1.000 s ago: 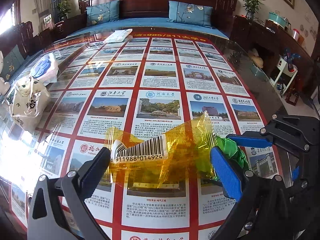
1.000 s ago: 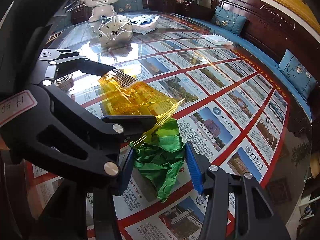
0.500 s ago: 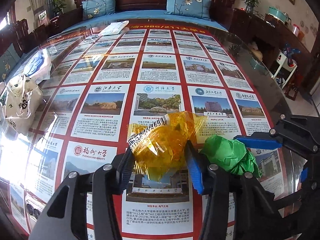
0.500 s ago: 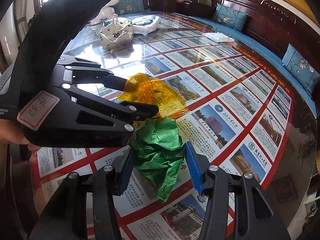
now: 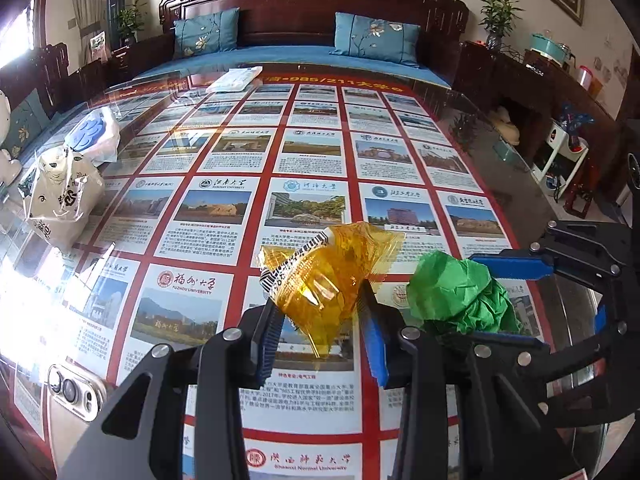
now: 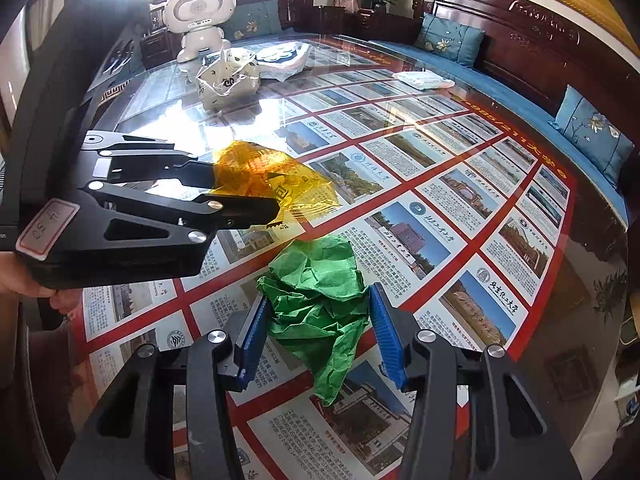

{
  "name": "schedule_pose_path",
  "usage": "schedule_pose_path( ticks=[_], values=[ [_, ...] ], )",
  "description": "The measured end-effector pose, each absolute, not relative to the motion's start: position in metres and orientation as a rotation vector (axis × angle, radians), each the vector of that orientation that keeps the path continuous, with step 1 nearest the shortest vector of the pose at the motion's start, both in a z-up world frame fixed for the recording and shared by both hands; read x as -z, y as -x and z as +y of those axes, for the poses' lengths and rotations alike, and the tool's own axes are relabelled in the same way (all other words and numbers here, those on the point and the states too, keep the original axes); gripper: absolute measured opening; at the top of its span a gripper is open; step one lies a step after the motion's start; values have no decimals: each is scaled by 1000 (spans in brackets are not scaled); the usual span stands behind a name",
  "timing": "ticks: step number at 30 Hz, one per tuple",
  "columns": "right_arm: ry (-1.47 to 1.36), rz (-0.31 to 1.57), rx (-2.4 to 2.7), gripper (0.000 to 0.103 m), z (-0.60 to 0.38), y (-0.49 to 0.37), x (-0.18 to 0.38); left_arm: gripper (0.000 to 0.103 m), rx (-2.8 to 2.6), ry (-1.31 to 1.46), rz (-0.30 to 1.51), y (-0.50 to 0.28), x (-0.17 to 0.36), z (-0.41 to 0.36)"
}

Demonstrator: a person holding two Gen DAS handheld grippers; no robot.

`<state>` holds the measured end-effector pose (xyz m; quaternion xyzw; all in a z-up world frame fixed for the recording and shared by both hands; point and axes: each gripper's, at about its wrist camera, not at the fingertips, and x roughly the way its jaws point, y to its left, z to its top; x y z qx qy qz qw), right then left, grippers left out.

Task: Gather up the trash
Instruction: 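Carry the wrapper and green paper over the yellow bucket and open both tools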

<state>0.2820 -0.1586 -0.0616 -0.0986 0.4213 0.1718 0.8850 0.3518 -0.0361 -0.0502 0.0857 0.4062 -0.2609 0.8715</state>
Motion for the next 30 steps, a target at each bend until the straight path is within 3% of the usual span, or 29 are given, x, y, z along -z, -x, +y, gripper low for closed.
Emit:
schedule_pose_path(
  ticks=[14, 30],
  values=[
    [144, 784, -257, 48, -228, -183, 25, 38, 743, -190, 774, -255, 7, -82],
    [53, 837, 64, 48, -378, -38, 31, 38, 1102, -296, 829, -141, 20, -260]
  ],
)
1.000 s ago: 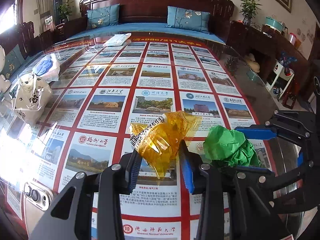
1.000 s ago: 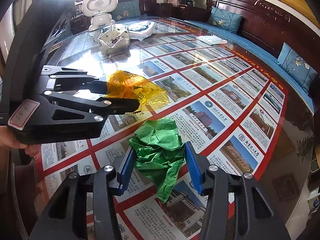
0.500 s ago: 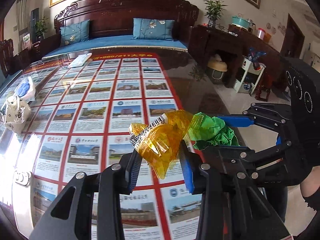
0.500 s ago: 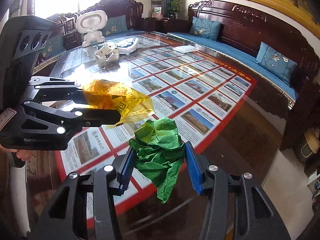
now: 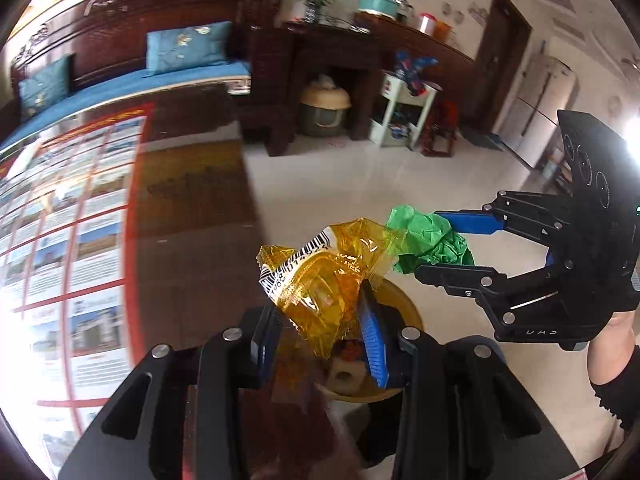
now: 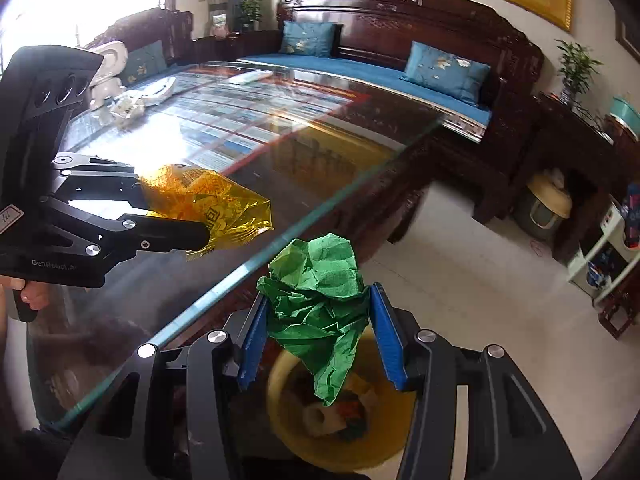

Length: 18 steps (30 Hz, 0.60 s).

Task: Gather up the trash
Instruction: 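Carry the wrapper and green paper over the yellow bucket and open both tools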

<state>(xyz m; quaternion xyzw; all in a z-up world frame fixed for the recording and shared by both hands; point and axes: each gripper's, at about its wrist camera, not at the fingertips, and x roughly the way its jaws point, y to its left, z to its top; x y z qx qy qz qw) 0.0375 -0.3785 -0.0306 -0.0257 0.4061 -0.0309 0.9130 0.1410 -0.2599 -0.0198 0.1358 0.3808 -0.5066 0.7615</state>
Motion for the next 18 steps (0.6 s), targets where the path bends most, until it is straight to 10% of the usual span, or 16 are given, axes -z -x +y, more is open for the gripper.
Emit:
schedule_pose_path(
  ticks=[18],
  values=[
    [-22, 1036, 104, 54, -467, 4, 113, 38, 1159, -475, 1000, -104, 87, -386]
  ],
)
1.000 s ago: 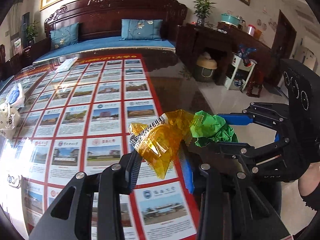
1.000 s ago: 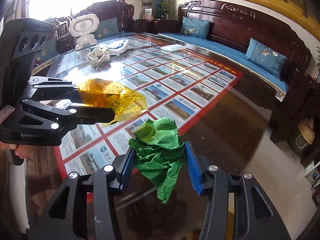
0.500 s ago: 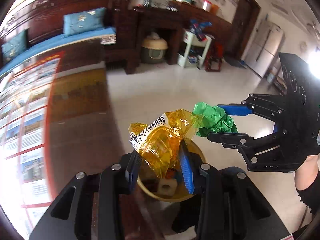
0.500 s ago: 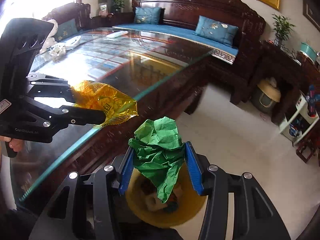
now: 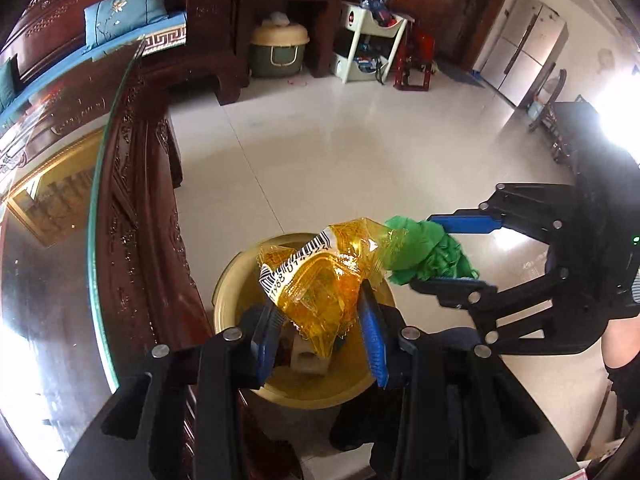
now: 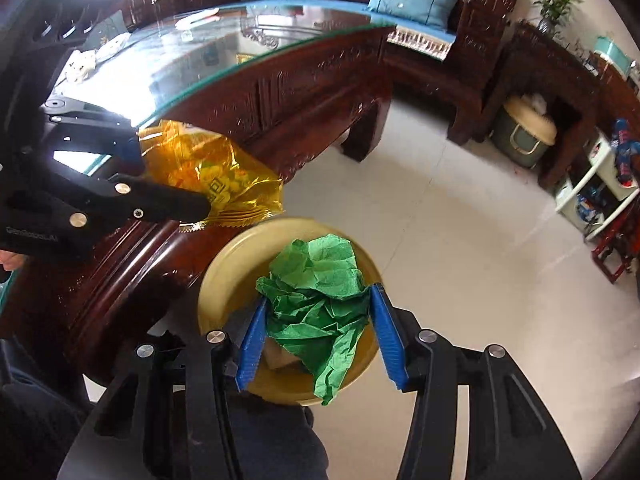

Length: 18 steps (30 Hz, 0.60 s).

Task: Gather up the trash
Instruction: 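Carry the wrapper and green paper over the yellow bucket and open both tools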

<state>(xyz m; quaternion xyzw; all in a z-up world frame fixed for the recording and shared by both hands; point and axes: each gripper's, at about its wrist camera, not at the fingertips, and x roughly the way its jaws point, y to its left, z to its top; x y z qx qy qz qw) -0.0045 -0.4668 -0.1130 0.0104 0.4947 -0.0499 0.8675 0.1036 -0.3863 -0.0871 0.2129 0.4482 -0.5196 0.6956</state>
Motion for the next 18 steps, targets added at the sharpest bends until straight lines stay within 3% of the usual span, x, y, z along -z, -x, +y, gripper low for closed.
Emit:
schedule_pose_path(
  ticks=[3, 12, 18],
  values=[
    [-3, 1048, 102, 64, -468, -5, 123, 38, 1144, -488, 1017, -106, 93, -391],
    [-63, 1055, 113, 64, -489, 7, 133, 38, 1146, -534, 1062, -107, 110, -409],
    [-109, 1071, 164, 65, -511, 23, 137, 46, 1164, -562, 1084, -102, 121, -429]
  ],
)
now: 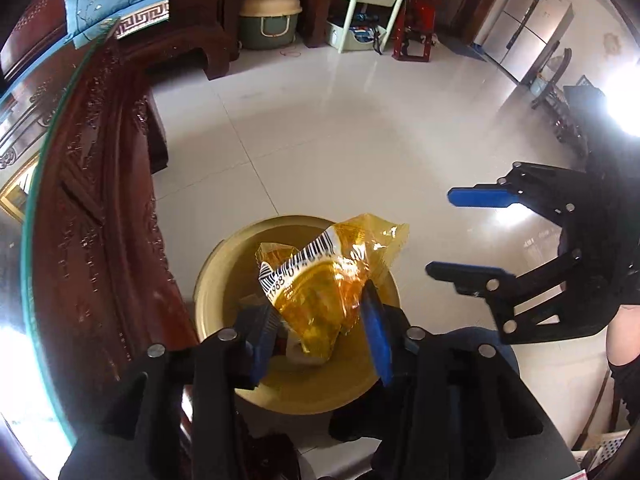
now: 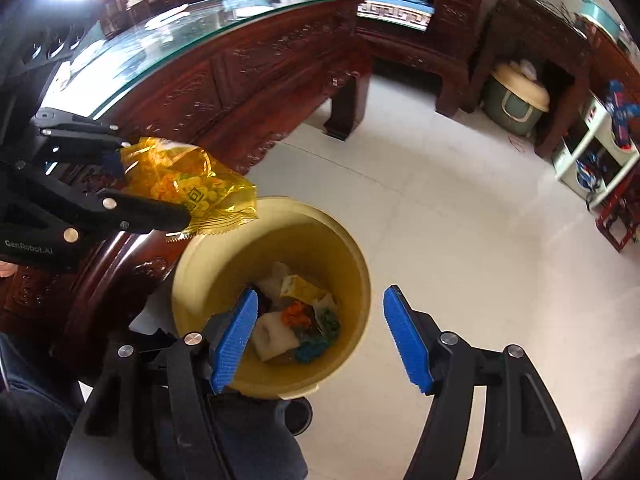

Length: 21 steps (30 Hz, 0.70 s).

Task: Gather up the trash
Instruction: 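Carry the wrapper and green paper over the yellow bucket and open both tools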

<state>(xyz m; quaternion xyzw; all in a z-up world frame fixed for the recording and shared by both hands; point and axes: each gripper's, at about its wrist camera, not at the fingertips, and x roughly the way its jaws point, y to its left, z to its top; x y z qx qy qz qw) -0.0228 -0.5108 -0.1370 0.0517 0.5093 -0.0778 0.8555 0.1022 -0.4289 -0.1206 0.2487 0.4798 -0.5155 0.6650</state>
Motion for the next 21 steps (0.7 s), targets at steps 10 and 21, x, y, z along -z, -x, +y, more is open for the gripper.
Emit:
schedule_pose_path(
  ticks=[10, 21],
  values=[
    [-104, 1065, 175, 68, -517, 31, 137, 74, 1148, -603, 1119, -98, 138, -436],
    [-104, 1060, 171, 67, -511, 30, 134, 82, 1149, -611, 1112, -98, 141, -440]
  ],
)
